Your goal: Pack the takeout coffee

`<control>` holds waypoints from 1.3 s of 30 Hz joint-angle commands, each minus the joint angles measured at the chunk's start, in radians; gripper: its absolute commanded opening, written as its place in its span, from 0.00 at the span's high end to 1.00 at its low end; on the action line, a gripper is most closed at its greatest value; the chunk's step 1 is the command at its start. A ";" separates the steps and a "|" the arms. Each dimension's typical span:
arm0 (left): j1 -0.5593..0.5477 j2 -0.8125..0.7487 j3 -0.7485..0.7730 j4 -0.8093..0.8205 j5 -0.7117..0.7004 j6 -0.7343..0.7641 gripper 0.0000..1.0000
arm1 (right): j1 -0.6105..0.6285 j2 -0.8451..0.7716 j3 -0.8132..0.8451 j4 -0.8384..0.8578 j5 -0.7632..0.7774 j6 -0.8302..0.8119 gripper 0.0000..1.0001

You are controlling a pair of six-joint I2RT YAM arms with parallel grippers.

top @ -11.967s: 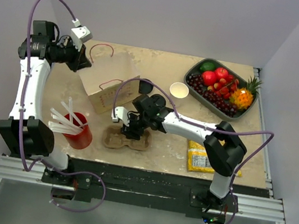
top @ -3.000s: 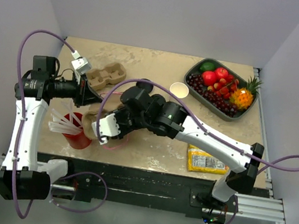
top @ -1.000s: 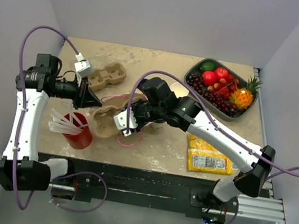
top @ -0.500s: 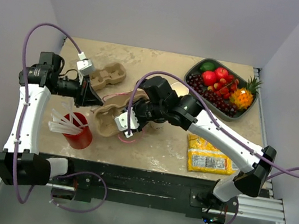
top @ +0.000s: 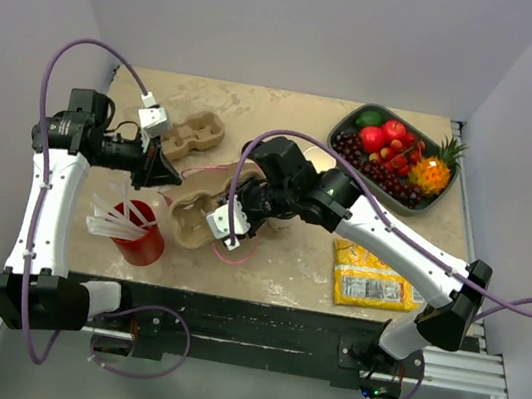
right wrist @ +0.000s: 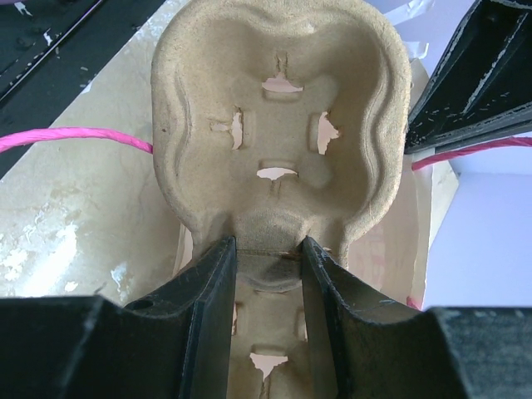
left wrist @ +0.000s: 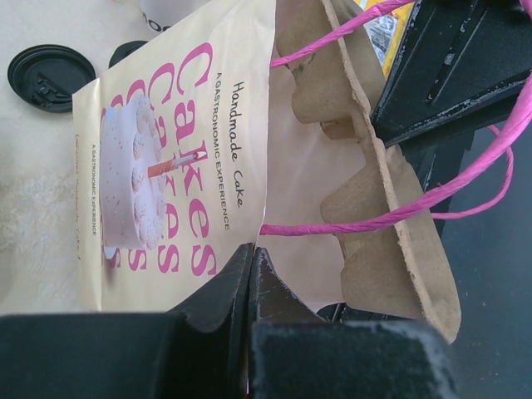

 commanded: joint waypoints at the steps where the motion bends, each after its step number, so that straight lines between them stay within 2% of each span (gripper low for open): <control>1: -0.008 -0.012 0.014 0.002 -0.012 0.058 1.00 | -0.010 -0.039 0.019 0.001 -0.041 0.006 1.00; 8: -0.021 -0.031 -0.002 0.002 -0.038 0.073 1.00 | -0.024 -0.077 -0.035 0.104 -0.038 0.072 1.00; 14: -0.028 -0.032 -0.008 0.002 -0.038 0.080 1.00 | -0.036 -0.059 -0.016 0.100 -0.023 0.088 1.00; 30: -0.037 -0.025 0.008 0.002 -0.024 0.067 1.00 | -0.034 0.044 0.042 0.017 0.056 0.004 1.00; 39: -0.042 -0.008 0.009 0.002 -0.010 0.086 1.00 | -0.036 0.021 0.034 0.038 0.086 0.025 1.00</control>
